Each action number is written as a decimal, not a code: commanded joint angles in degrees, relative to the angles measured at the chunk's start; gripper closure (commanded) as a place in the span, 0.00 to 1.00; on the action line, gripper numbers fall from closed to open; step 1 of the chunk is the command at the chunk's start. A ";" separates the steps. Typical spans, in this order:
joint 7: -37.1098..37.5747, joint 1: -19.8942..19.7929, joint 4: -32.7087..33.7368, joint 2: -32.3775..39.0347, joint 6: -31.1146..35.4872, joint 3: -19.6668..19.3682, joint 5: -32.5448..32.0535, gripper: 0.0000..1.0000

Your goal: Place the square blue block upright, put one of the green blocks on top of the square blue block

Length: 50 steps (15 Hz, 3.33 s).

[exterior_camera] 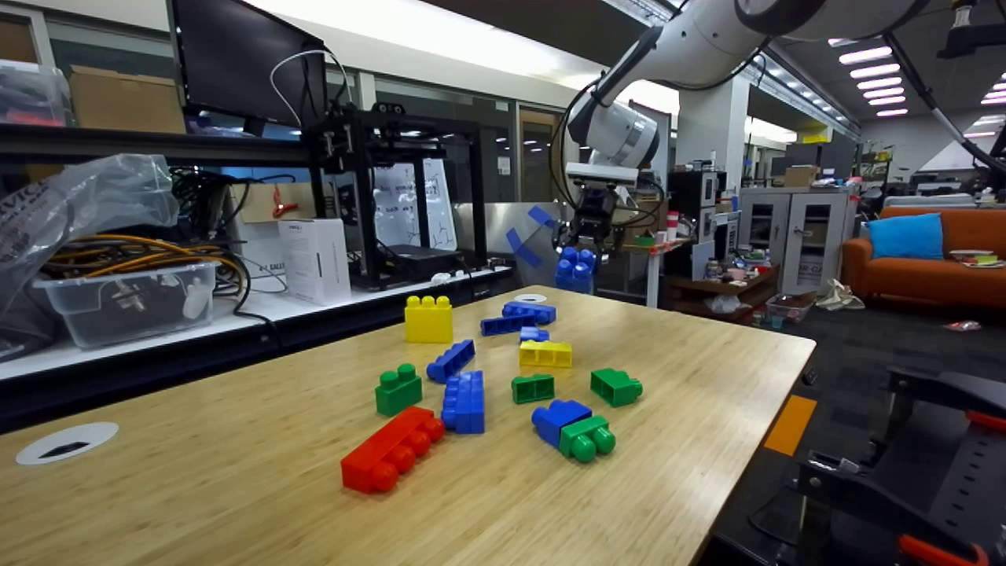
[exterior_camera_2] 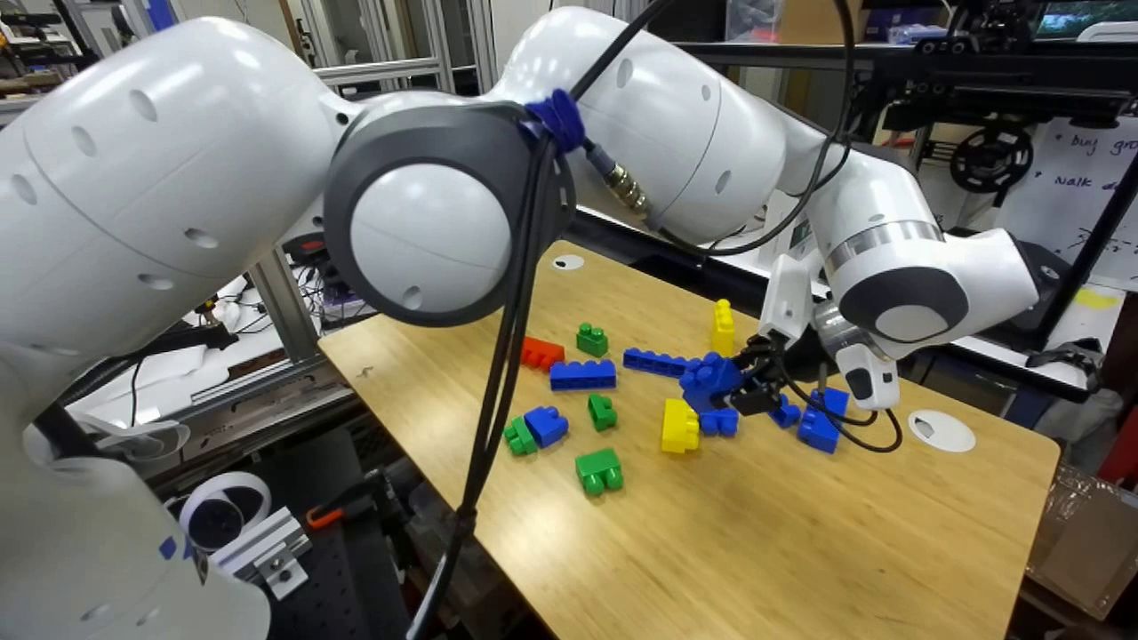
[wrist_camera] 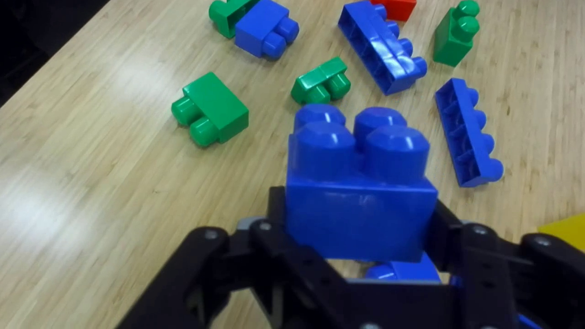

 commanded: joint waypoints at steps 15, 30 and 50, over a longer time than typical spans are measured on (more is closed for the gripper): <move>-3.43 1.30 -5.54 5.87 5.89 -1.43 -0.83 0.55; -8.95 -0.06 -4.67 9.55 5.77 2.06 0.91 0.55; -9.08 -0.78 -4.18 9.78 4.34 1.01 -1.12 0.00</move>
